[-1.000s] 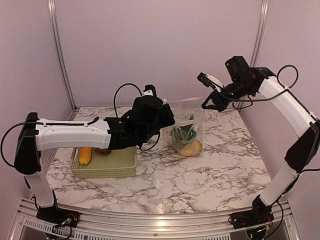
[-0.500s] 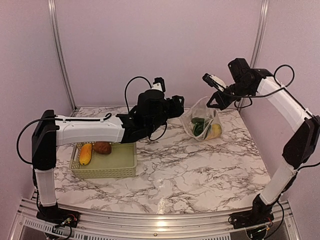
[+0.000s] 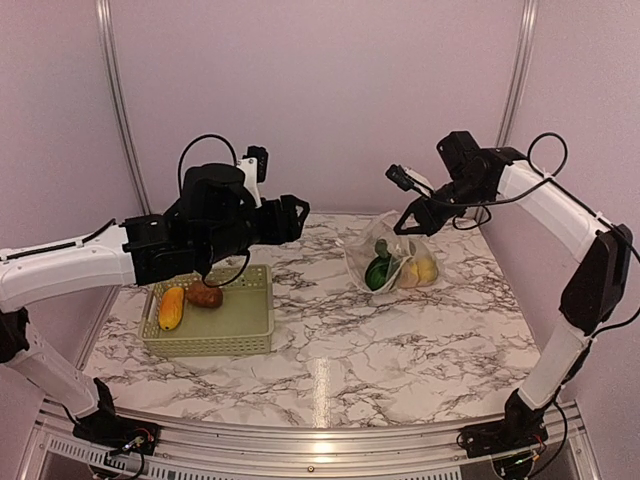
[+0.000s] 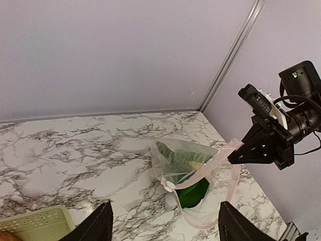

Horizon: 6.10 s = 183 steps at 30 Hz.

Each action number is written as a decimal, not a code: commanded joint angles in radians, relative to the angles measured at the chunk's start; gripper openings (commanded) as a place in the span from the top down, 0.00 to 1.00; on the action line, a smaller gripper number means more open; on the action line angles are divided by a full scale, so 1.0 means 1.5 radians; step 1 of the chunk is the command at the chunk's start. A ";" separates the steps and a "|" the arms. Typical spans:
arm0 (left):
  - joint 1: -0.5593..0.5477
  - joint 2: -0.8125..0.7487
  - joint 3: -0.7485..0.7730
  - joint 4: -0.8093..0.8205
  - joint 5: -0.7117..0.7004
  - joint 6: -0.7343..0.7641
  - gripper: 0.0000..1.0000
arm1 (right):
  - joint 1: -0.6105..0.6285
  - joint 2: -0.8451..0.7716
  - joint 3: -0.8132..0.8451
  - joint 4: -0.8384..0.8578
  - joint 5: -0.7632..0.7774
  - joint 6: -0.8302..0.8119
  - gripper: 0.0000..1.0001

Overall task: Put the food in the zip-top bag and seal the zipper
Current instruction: Pick up the fake vegetable from the bin, then place the fake vegetable in the zipper food storage bag, then adjust the zipper food storage bag at the center of the board.

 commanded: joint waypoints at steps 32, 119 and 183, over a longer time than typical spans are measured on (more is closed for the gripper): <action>0.282 -0.038 -0.204 -0.309 0.013 -0.025 0.05 | 0.018 -0.038 -0.050 0.002 -0.018 -0.021 1.00; -0.024 0.144 0.117 0.146 0.297 0.079 0.34 | 0.030 -0.028 -0.012 -0.025 -0.036 -0.022 1.00; -0.063 0.186 0.224 0.066 -0.081 0.081 0.06 | 0.024 -0.056 -0.003 -0.034 -0.082 -0.026 1.00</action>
